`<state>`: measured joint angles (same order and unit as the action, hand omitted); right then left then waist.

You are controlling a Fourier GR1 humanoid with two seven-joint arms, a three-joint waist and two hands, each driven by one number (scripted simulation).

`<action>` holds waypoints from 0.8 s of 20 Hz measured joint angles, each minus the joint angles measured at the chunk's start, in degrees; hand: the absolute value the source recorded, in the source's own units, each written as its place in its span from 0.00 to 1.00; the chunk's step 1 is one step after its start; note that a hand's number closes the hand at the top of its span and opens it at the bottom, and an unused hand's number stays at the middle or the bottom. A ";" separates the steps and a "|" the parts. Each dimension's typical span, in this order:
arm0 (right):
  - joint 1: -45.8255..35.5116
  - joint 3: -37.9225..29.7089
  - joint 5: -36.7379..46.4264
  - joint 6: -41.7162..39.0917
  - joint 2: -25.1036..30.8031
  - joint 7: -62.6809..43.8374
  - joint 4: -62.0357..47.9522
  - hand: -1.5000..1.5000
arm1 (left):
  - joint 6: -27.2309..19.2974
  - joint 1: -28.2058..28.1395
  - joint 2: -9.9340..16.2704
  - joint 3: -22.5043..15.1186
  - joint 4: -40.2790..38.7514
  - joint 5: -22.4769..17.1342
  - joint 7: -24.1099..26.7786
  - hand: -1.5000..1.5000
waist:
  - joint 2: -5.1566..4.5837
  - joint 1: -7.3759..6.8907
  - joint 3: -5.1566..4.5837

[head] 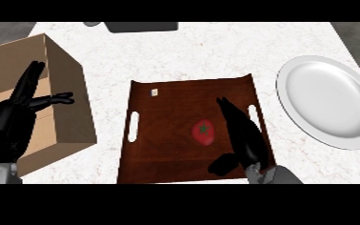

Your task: Pick the tomato from the tray and place it in the plate

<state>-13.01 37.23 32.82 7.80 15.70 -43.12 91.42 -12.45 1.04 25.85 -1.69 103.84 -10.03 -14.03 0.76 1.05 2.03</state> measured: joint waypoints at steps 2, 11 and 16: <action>-0.75 0.14 -0.15 -1.59 -0.55 -2.21 0.33 0.00 | -0.58 0.28 -0.37 -0.04 -0.08 0.83 -0.85 0.50 | 0.07 0.10 0.07; -3.50 0.23 -1.03 -5.96 -2.48 -6.92 0.54 0.00 | -3.05 4.02 -2.73 0.57 -0.95 3.74 -0.08 0.50 | 0.00 0.22 0.20; -4.41 -0.02 -1.26 -6.59 -3.88 -8.11 -0.29 0.00 | -2.98 4.91 -3.06 0.57 -1.55 4.92 -0.78 0.50 | -0.03 0.00 0.23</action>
<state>-17.42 37.21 31.56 1.21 11.82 -51.23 91.12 -15.43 5.94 22.79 -1.12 102.29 -5.11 -14.82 0.72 1.05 2.26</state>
